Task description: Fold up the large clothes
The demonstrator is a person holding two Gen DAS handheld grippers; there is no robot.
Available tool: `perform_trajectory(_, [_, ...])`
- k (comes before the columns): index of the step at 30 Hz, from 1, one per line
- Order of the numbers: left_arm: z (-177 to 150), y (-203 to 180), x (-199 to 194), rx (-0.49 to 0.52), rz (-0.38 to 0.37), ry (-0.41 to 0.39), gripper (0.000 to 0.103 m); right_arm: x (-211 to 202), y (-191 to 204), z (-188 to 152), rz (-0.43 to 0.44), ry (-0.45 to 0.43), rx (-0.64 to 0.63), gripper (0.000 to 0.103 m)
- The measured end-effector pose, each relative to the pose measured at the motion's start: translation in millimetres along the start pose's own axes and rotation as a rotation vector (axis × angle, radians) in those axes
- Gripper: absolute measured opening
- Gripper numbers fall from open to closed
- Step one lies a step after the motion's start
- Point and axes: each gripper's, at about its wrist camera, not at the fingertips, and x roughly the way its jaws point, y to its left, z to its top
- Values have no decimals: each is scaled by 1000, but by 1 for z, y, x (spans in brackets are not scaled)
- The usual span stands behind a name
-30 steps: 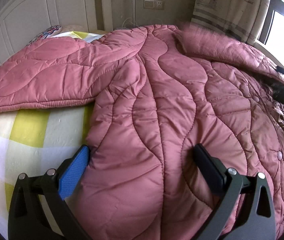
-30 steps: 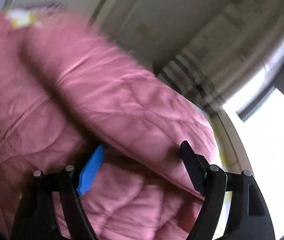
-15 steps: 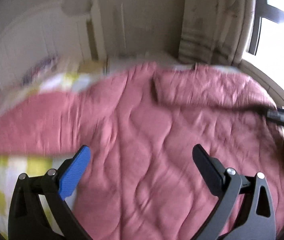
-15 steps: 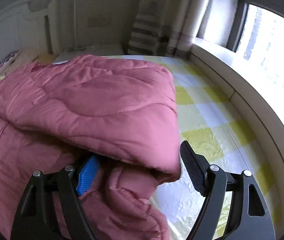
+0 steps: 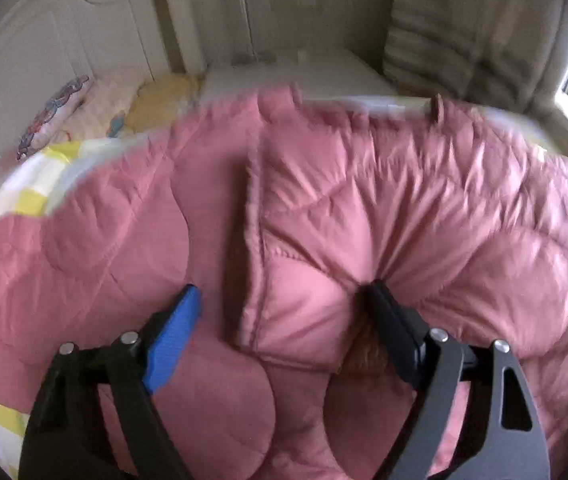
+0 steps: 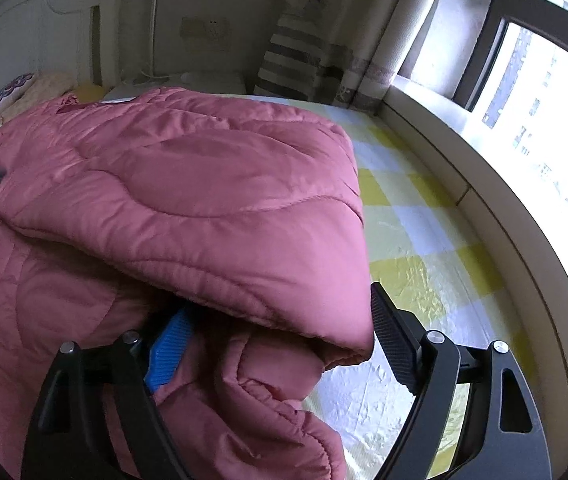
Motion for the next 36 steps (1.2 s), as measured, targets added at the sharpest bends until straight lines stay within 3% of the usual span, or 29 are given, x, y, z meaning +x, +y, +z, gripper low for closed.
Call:
perform_trajectory(5, [-19,2,-18,29,-3,30,77,-1,-4,-2,8,14,31,86])
perform_trajectory(9, [-32,2,-28,79,-22,-23,77,-3,-2,-2,6,16,23,86])
perform_trajectory(13, [-48,6,-32,38,-53,-81,81,-25,-3,-8,-6,18,-40,86])
perform_trajectory(20, [-47,18,-22,-34,-93,-52,101,-74,-11,20,39,-205,65,86])
perform_trajectory(23, [-48,20,-22,-38,-96,-50,101,-49,10,37,91,-159,31,86])
perform_trajectory(26, [-48,21,-22,-39,-96,-50,101,10,41,33,58,63,-96,87])
perform_trajectory(30, [-48,20,-22,-36,-92,-49,101,5,31,43,74,44,-52,88])
perform_trajectory(33, [-48,19,-22,-34,-84,-49,101,-13,21,67,79,-59,-1,88])
perform_trajectory(36, [-48,19,-22,-37,-87,-49,101,-4,26,93,107,-100,-3,88])
